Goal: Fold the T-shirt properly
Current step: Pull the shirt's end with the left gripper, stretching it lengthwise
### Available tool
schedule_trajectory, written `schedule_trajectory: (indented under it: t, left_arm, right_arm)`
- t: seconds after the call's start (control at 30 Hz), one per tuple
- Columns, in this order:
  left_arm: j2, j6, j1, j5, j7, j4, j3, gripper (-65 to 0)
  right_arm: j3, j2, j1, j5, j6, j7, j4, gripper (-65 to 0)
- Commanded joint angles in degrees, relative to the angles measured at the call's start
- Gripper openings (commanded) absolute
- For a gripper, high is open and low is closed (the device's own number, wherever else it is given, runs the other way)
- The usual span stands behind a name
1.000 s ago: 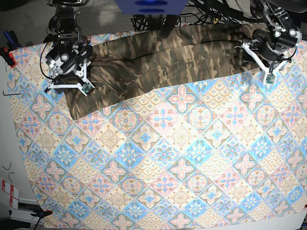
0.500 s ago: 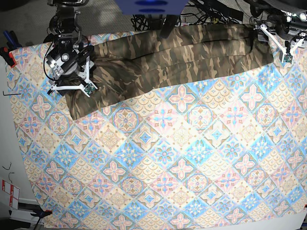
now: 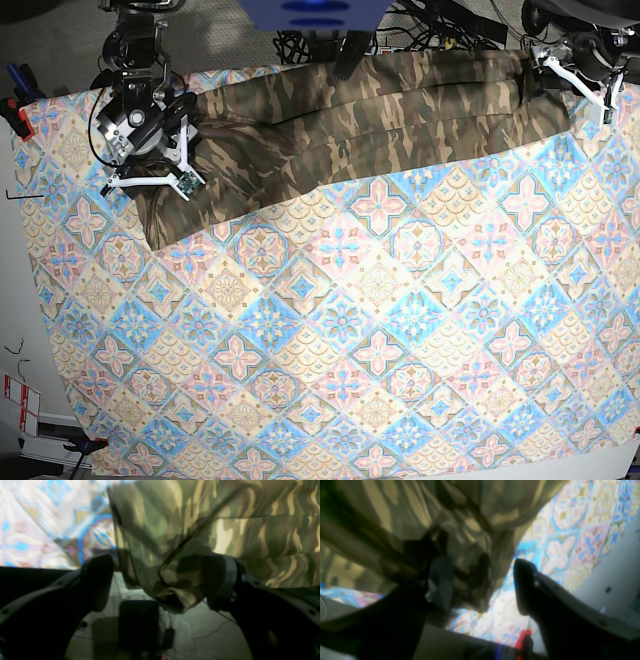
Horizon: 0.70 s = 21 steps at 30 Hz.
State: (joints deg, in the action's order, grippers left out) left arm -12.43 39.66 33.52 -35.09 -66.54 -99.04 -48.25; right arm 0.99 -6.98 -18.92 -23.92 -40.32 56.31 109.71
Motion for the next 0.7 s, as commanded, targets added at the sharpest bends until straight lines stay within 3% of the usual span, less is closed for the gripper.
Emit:
schedule_trajectory:
  t: [0.0, 0.17, 0.4, 0.53, 0.67]
  left_arm:
    - [-1.51, 0.34, 0.55, -1.88, 0.92, -0.87, -0.5, -10.0]
    - [-2.12, 0.34, 1.34, -2.23, 0.92, -1.13, -0.59, -10.0]
    - [-5.64, 0.34, 1.43, -1.08, 0.65, -0.96, -1.64, -10.0]
    - [-5.46, 0.34, 0.9, 6.56, 0.92, -0.96, -6.39, -10.0]
    - [-5.29, 0.34, -1.91, 16.41, 1.0, -0.6, -6.65, -10.0]
  right_arm:
    - [0.19, -0.62, 0.24, -0.56, 0.32, 0.08, 0.84, -27.6]
    - [-1.04, -0.62, 0.5, -0.74, 0.32, 0.08, 0.84, -27.6]
    - [-3.06, -0.62, 0.5, -0.82, 0.32, 0.08, 0.75, -27.6]
    - [-3.06, -0.53, 0.59, -0.82, 0.32, 0.08, 0.75, -27.6]
    - [-3.06, -0.53, 0.59, -0.82, 0.32, 0.08, 0.75, -27.6]
